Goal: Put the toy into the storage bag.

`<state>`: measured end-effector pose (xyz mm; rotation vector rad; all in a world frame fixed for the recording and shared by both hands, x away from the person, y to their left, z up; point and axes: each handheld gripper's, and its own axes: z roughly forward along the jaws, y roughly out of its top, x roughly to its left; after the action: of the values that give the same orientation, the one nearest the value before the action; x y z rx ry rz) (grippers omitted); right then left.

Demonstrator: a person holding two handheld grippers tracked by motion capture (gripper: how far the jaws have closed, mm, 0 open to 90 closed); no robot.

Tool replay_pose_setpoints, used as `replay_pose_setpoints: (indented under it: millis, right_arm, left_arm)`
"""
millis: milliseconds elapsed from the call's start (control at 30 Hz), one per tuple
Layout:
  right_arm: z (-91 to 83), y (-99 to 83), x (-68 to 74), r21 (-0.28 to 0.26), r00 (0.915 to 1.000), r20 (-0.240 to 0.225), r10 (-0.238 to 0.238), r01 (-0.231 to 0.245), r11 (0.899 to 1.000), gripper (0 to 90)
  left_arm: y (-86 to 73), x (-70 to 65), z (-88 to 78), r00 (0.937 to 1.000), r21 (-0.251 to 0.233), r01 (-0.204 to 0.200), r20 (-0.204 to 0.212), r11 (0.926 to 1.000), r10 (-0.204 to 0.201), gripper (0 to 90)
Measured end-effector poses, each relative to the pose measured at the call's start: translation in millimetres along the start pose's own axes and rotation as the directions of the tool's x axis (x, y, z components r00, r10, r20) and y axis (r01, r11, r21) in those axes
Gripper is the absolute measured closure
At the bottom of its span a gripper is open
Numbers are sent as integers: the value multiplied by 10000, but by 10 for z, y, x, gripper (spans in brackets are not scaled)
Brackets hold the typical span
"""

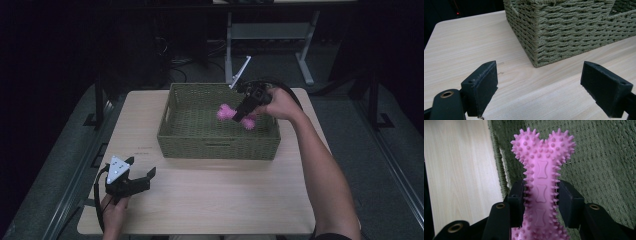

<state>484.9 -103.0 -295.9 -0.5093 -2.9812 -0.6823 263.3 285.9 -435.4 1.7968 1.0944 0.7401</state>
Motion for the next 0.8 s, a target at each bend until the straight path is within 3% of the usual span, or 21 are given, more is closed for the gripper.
replay_pose_setpoints:
  millis: [800]
  right_arm:
    - [186,-25,-145,187,9995,-137,297,-294,9994,581]
  left_arm:
    - [4,-4,0,10000,38,-76,28,10000,76,137]
